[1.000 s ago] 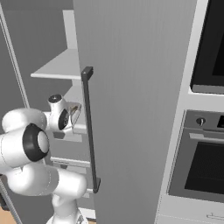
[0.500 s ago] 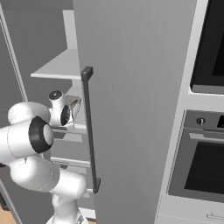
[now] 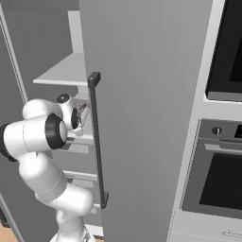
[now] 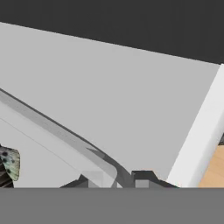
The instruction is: Take the meat container that has the fish and place it on the second highest rack of the freezer. Then take the vegetable container that has the avocado and corn and place it on the highest rack of the freezer.
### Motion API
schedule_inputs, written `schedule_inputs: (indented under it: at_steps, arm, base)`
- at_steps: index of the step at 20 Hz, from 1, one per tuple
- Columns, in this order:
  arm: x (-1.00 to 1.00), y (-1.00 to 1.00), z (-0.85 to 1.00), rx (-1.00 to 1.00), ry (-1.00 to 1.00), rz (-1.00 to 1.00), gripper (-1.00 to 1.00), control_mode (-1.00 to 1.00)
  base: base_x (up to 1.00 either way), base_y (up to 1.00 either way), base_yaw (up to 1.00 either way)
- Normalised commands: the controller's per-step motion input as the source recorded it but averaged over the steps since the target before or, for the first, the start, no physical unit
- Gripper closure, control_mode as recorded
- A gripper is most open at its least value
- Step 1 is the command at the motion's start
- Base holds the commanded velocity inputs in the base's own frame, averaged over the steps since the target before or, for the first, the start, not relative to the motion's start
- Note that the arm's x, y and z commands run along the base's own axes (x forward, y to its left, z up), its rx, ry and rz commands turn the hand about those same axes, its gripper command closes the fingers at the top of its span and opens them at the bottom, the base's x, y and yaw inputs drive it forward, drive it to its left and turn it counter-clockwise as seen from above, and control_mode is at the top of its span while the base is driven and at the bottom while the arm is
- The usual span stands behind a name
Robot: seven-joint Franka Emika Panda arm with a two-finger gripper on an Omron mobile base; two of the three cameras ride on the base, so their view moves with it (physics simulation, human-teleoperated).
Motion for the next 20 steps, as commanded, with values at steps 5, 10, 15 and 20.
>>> schedule_inputs:
  at_steps: [5, 10, 15, 20]
  arm:
    - [0.16, 0.09, 0.00, 0.00, -0.01, -0.04, 1.00, -1.00]
    - [0.00, 0.00, 0.00, 0.00, 0.00, 0.00, 1.00, -1.00]
    - [0.00, 0.00, 0.00, 0.00, 0.00, 0.00, -1.00, -1.00]
    - [0.00, 0.00, 0.00, 0.00, 0.00, 0.00, -1.00, -1.00]
  base:
    - [0.00, 0.00, 0.00]
    - [0.00, 0.00, 0.00]
    - [0.00, 0.00, 0.00]
    - [0.00, 0.00, 0.00]
